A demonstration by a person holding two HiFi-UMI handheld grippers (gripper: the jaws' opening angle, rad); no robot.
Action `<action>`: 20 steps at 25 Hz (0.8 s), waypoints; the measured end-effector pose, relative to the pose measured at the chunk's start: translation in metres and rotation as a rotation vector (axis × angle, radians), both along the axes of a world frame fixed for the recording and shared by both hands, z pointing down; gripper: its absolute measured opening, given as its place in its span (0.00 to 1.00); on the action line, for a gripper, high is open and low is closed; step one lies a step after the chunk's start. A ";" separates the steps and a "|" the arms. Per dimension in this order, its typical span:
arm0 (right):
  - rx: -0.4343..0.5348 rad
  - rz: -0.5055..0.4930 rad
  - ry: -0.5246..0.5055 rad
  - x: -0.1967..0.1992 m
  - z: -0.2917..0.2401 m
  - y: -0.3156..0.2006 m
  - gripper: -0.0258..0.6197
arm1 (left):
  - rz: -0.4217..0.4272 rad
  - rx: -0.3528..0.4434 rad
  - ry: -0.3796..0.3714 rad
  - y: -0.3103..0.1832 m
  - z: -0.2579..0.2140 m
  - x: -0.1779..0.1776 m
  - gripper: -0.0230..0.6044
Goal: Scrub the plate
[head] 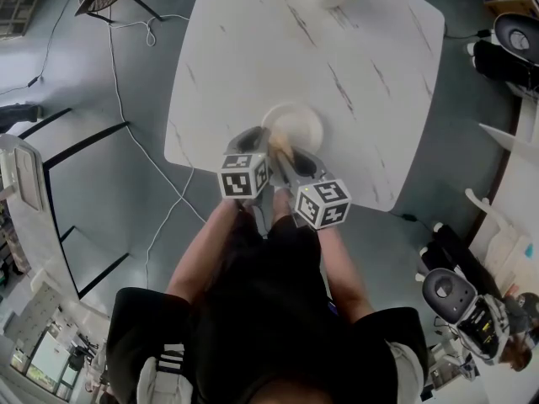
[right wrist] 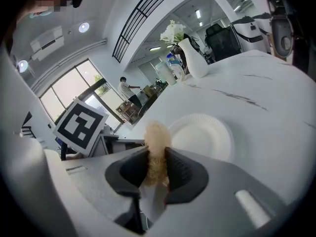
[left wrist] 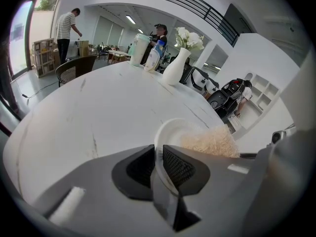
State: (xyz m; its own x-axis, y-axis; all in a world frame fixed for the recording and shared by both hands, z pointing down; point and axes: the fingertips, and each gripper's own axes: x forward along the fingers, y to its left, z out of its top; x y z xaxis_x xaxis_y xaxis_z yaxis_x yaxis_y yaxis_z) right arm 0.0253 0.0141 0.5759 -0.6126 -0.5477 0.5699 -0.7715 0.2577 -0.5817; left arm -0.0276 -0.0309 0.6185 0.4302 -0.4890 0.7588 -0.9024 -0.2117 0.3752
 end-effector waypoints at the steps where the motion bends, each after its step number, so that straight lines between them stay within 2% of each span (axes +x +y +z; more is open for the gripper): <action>1: -0.001 0.003 0.001 0.001 0.000 0.000 0.18 | 0.000 0.000 -0.001 0.000 0.000 0.000 0.13; 20: 0.002 0.046 0.060 0.034 0.012 0.000 0.18 | 0.001 0.008 -0.008 0.001 0.001 0.001 0.13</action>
